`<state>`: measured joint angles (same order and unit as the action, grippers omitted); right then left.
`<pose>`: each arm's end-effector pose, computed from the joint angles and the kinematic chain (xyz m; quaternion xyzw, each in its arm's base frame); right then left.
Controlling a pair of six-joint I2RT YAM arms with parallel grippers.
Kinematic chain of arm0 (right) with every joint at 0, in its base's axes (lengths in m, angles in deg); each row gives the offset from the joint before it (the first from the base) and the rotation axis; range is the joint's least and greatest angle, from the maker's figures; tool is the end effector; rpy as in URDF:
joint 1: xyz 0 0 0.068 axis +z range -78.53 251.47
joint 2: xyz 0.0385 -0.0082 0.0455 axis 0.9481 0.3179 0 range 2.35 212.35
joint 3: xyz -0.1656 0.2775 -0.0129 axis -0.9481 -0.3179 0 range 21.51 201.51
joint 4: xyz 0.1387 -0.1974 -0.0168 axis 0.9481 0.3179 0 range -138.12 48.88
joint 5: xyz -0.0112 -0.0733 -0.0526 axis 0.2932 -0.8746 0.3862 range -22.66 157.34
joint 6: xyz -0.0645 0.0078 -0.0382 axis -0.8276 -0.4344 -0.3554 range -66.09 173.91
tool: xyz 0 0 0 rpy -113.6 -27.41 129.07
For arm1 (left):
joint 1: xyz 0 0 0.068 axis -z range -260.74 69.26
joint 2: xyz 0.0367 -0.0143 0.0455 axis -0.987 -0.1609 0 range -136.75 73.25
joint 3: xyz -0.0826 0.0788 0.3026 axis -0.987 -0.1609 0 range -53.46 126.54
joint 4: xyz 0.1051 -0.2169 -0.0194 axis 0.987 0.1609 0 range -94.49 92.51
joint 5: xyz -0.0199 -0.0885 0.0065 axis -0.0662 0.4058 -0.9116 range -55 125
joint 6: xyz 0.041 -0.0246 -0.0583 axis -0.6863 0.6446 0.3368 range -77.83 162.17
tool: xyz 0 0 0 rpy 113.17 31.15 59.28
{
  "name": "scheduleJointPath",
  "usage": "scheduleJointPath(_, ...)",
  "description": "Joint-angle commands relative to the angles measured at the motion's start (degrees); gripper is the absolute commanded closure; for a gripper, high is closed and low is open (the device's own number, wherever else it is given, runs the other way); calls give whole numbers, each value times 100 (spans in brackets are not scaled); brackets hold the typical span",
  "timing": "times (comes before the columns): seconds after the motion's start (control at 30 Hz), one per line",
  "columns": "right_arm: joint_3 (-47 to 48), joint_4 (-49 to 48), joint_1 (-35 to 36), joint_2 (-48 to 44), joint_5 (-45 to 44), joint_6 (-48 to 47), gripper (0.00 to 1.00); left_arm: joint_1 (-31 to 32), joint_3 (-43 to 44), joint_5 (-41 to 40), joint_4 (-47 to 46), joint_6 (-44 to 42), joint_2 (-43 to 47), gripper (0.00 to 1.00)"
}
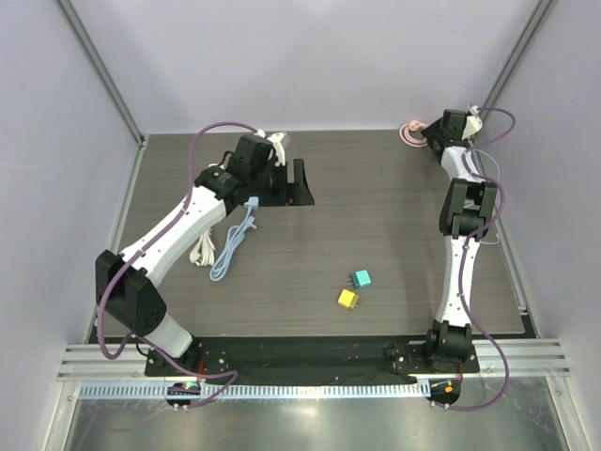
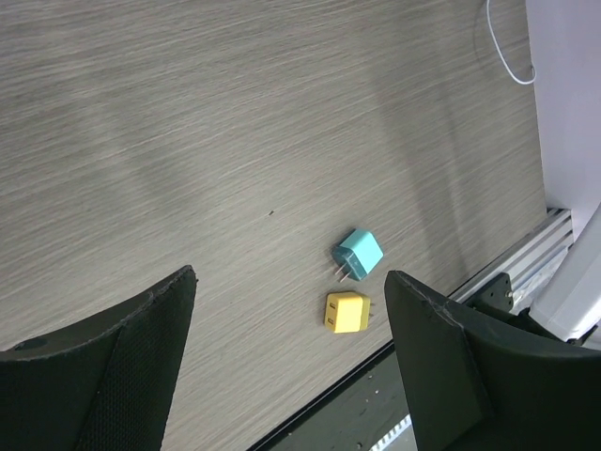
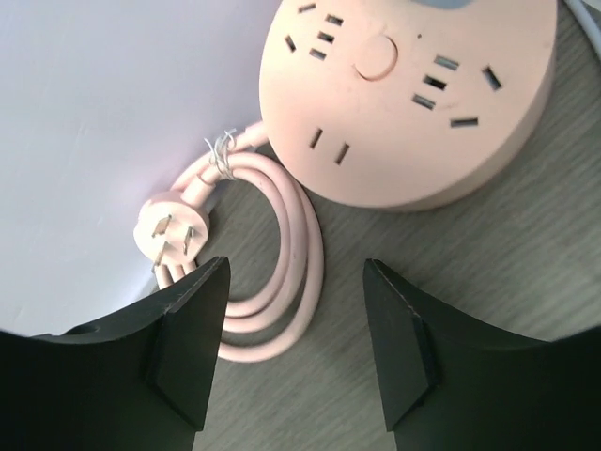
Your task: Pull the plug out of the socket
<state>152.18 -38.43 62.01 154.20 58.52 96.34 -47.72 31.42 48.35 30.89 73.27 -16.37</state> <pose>0.6362 -0.1159 0.1674 0.4135 0.7632 0.0755 0.4907 0.2855 -0.2030 0.3832 0.0641 0.8997 -0.3116 0.2990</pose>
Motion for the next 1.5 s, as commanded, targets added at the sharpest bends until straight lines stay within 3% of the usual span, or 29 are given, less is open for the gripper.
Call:
scheduleJointPath(0.0, 440, 15, 57, 283, 3, 151, 36, -146, 108, 406, -189, 143, -90, 18)
scheduleJointPath(0.27, 1338, 1245, 479, 749, -1356, -454, 53, -278, 81, 705, -268, 283, -82, 20)
scheduleJointPath(0.5, 1716, 1623, 576, 925, -1614, -1079, 66, -287, 64, 897, -329, 380, -38, 21)
scheduleJointPath(0.63, 1813, 1799, 559, 969, -1518, -1246, 89, -296, -6, 889, -417, 406, 15, 21)
scheduleJointPath(0.73, 1874, 1869, 559, 987, -1377, -1430, 99, -313, -50, 846, -461, 398, 77, 21)
scheduleJointPath(1.2, 364, 2063, 602, -41, -894, -1642, 99, -340, -174, 784, -593, 398, 85, 21)
scheduleJointPath(1.47, -1207, 1993, 629, -1374, -604, -1791, 96, -340, -235, 950, -699, 485, 130, 21)
